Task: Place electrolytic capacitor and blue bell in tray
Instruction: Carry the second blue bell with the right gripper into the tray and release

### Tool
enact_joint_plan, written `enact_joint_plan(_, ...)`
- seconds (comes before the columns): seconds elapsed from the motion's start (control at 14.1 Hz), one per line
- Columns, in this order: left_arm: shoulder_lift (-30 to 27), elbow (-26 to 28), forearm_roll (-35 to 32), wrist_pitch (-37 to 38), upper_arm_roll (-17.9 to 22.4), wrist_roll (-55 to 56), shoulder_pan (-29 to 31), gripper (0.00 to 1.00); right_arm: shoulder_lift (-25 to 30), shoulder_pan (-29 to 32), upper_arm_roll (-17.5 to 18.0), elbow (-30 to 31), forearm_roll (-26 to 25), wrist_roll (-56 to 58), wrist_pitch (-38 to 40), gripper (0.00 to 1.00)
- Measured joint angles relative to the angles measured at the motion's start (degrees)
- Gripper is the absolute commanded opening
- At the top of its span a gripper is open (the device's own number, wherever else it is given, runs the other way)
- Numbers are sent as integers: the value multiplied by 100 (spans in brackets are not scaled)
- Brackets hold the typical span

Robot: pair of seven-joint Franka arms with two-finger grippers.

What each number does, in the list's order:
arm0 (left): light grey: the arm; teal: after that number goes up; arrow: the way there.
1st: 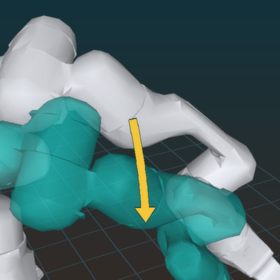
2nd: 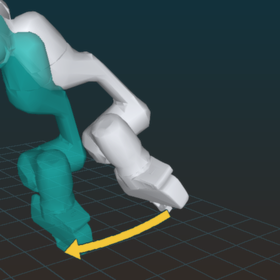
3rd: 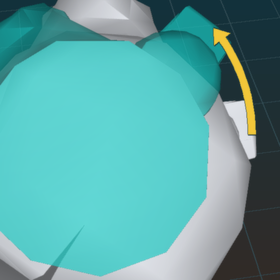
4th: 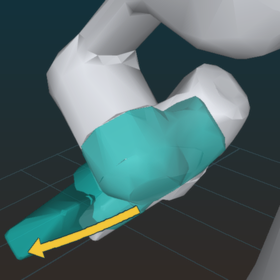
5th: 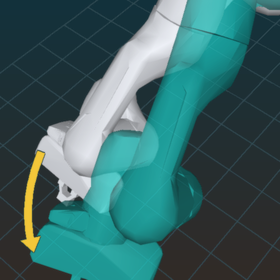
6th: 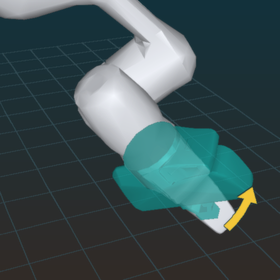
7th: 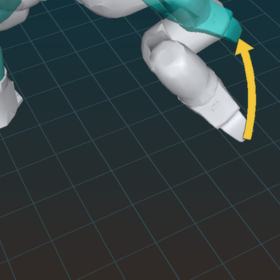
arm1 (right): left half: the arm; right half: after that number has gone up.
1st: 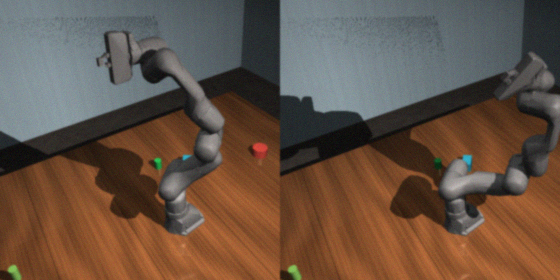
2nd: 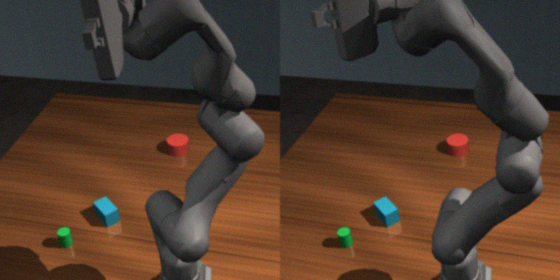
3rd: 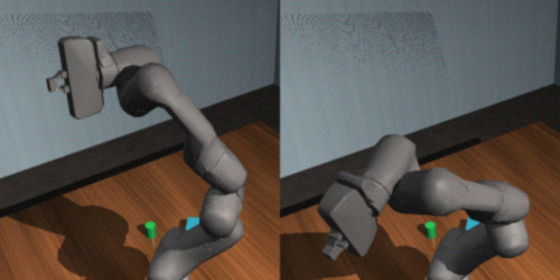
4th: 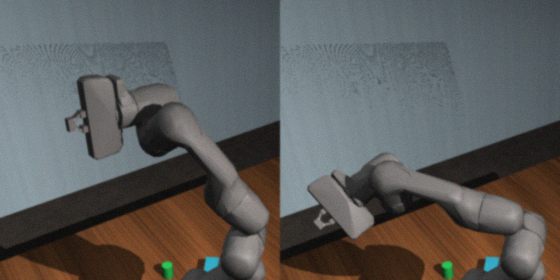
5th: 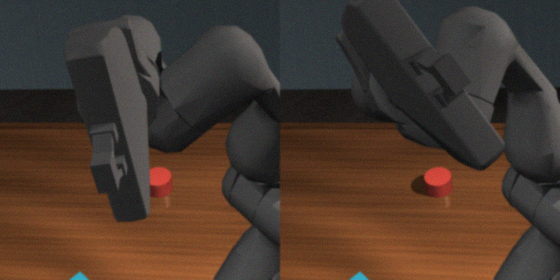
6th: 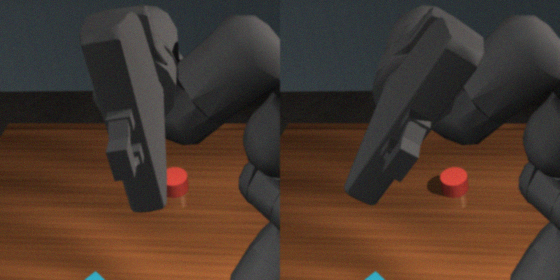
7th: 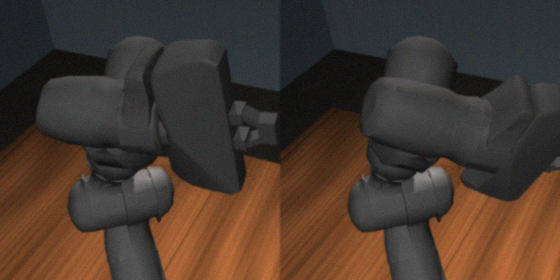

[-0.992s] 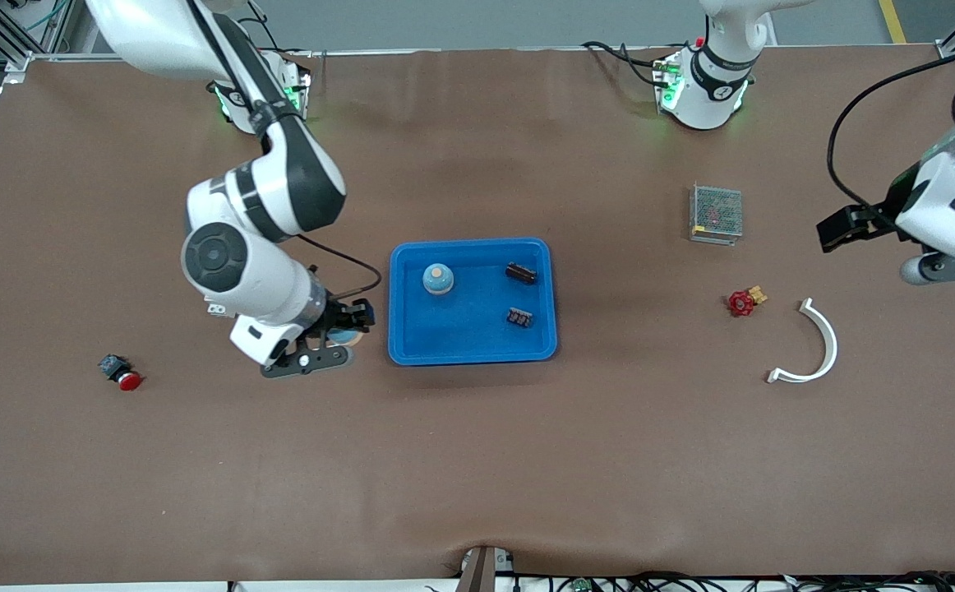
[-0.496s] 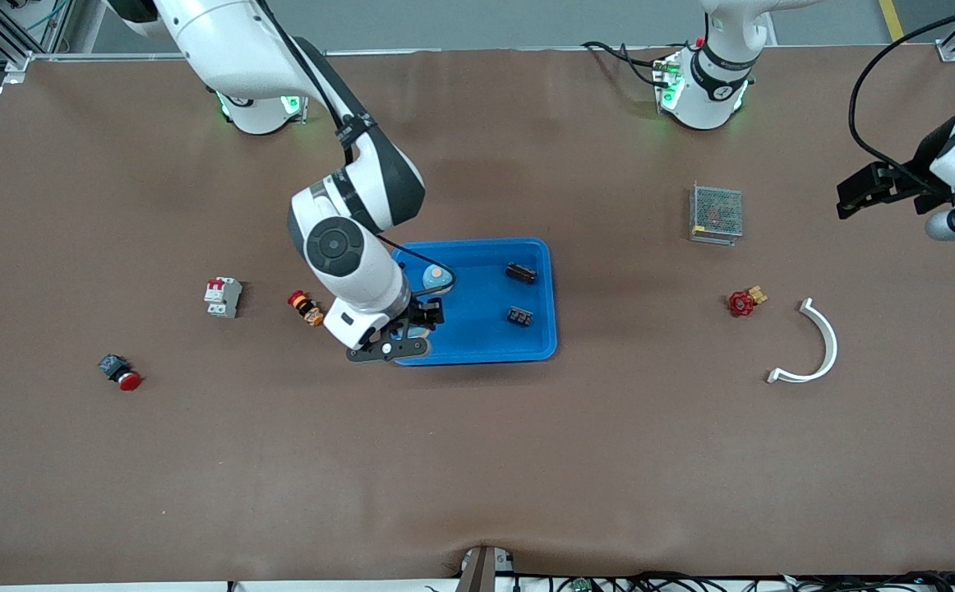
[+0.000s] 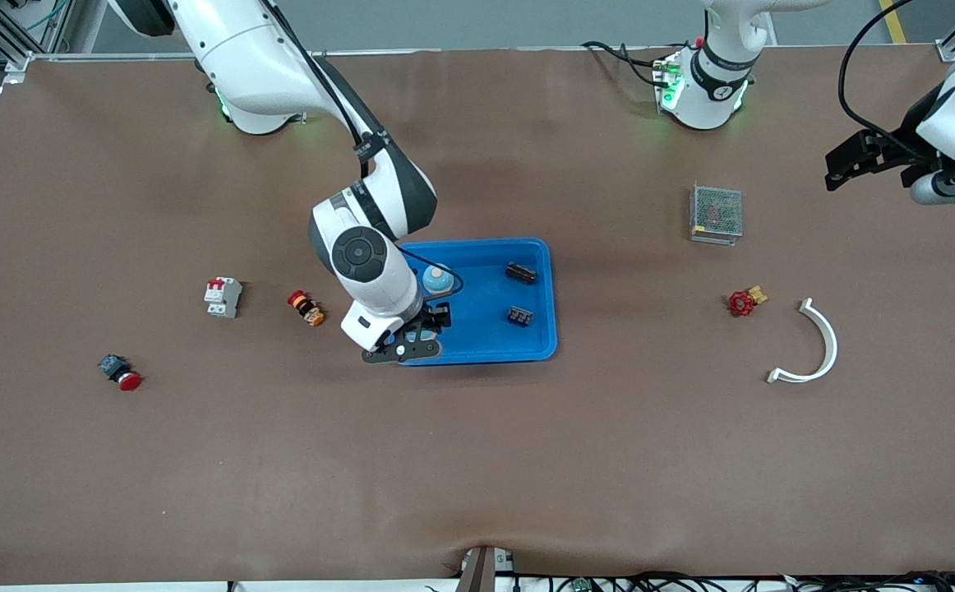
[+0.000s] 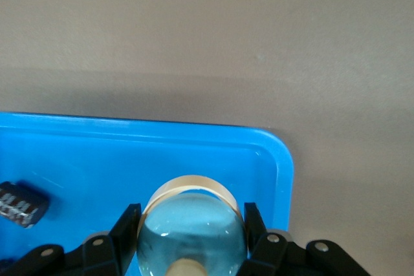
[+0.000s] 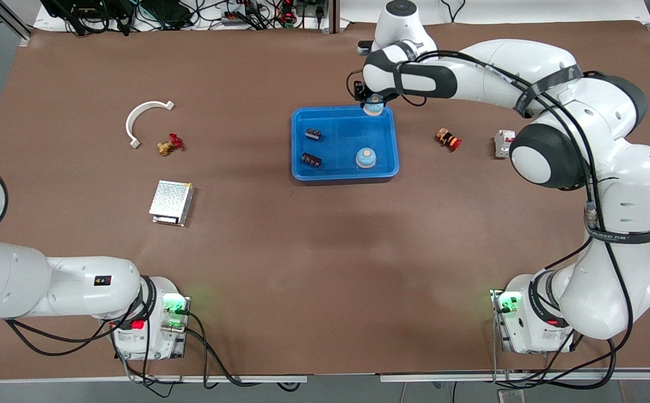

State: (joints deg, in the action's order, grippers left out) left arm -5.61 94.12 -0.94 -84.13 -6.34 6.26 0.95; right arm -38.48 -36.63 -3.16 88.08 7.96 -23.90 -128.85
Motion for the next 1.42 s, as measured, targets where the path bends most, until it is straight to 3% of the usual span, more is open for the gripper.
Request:
enact_joint_plan(0.57, -209, 135, 0, -2, 15, -1, 3, 100, -112, -204, 1, 448, -3, -14, -455, 37)
enact_joint_plan(1.2, -190, 177, 0, -48, 3, -6, -31, 100, -424, -347, 0, 553, -6, -18, -916, 39)
enact_joint_plan(1.28, -191, 170, 0, -50, -8, -6, -34, 100, -428, -347, 0, 558, -6, -18, -939, 43)
enact_joint_plan(1.35, -192, 161, 0, -54, -18, -6, -38, 100, -430, -347, 0, 561, -6, -18, -951, 64)
enact_joint_plan(1.42, -193, 148, 0, -56, -27, -6, -41, 100, -433, -348, 0, 563, -6, -18, -958, 100)
